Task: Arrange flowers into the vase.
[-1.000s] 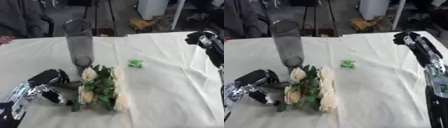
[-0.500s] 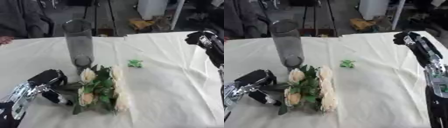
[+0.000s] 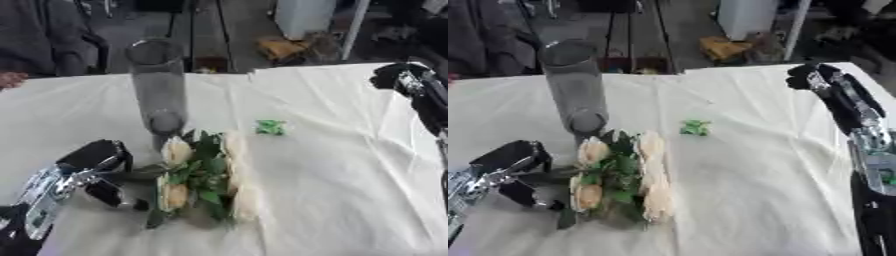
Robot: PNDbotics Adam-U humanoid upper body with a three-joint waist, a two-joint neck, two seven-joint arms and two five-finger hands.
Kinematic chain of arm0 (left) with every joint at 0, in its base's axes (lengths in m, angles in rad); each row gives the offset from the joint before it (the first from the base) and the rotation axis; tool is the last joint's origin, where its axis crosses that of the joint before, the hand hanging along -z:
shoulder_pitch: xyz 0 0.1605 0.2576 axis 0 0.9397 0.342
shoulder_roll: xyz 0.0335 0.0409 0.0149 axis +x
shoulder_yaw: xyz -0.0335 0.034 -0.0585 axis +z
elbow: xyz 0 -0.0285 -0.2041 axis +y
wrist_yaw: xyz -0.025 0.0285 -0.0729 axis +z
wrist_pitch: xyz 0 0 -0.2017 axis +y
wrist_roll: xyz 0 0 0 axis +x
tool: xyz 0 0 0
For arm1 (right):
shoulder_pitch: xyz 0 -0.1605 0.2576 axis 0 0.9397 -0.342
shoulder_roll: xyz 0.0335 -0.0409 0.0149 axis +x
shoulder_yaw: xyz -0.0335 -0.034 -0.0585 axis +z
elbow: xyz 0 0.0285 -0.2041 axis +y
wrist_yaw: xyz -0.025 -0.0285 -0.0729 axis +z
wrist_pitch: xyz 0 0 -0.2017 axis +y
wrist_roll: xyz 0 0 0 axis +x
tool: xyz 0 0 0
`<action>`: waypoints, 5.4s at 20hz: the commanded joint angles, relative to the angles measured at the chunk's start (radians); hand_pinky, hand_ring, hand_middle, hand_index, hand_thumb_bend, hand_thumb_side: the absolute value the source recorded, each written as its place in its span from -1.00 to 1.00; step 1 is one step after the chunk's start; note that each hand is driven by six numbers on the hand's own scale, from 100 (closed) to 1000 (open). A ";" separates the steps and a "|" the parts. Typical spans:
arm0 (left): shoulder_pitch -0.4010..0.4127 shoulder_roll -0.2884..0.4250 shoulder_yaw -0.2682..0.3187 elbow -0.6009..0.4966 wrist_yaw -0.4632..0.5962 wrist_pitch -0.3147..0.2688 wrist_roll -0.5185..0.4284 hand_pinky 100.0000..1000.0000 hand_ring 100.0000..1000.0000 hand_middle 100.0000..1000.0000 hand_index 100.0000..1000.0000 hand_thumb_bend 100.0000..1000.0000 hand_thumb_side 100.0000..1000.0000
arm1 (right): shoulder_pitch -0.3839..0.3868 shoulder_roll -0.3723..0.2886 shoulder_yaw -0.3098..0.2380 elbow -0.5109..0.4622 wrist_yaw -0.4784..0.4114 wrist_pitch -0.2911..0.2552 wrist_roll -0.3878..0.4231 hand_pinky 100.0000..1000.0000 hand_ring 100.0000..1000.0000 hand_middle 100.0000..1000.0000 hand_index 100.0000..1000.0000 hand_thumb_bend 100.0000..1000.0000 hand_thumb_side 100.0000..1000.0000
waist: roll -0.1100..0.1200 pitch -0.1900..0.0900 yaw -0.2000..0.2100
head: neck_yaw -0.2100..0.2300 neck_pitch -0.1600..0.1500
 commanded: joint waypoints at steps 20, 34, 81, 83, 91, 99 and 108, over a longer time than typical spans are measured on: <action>0.010 -0.042 -0.015 0.056 0.093 0.062 -0.014 -0.63 -0.82 -0.77 -0.26 0.54 -0.08 | -0.026 -0.013 -0.004 -0.006 0.002 -0.007 0.000 0.54 0.45 -0.03 0.38 -1.00 0.60 | -0.010 0.002 0.002 | -0.006 -0.002; 0.034 -0.052 -0.019 0.041 0.187 0.109 -0.050 -0.74 -0.91 -0.78 -0.28 0.50 -0.11 | -0.029 -0.013 -0.005 -0.004 0.003 -0.008 0.000 0.54 0.45 -0.03 0.38 -1.00 0.60 | -0.013 0.003 0.004 | -0.009 0.001; 0.017 -0.060 -0.003 -0.029 0.275 0.118 0.064 -1.00 -1.00 -1.00 -1.00 0.73 0.54 | -0.027 -0.011 -0.007 -0.008 0.001 -0.005 0.000 0.54 0.45 -0.03 0.38 -1.00 0.61 | -0.009 0.003 0.001 | -0.010 -0.001; 0.014 -0.052 0.003 -0.063 0.295 0.118 0.041 -1.00 -1.00 -1.00 -1.00 0.78 0.53 | -0.026 -0.011 -0.008 -0.009 0.001 -0.005 0.000 0.54 0.45 -0.03 0.38 -1.00 0.61 | -0.009 0.002 0.001 | -0.010 -0.001; 0.007 -0.001 0.045 -0.236 0.404 0.136 -0.048 -1.00 -1.00 -1.00 -1.00 0.79 0.47 | -0.025 -0.012 -0.009 -0.010 0.002 -0.003 -0.002 0.54 0.45 -0.03 0.38 -1.00 0.62 | -0.008 0.000 0.002 | -0.016 -0.003; -0.006 0.051 0.094 -0.394 0.527 0.209 -0.031 -1.00 -1.00 -1.00 -1.00 0.70 0.43 | -0.025 -0.012 -0.010 -0.011 0.004 -0.003 -0.003 0.54 0.45 -0.03 0.38 -1.00 0.61 | -0.008 -0.002 0.005 | -0.017 -0.013; -0.025 0.056 0.118 -0.446 0.639 0.250 0.007 -1.00 -1.00 -1.00 -1.00 0.70 0.40 | -0.027 -0.012 -0.011 -0.010 0.005 -0.004 -0.004 0.54 0.45 -0.03 0.38 -1.00 0.61 | -0.011 -0.003 0.005 | -0.016 -0.023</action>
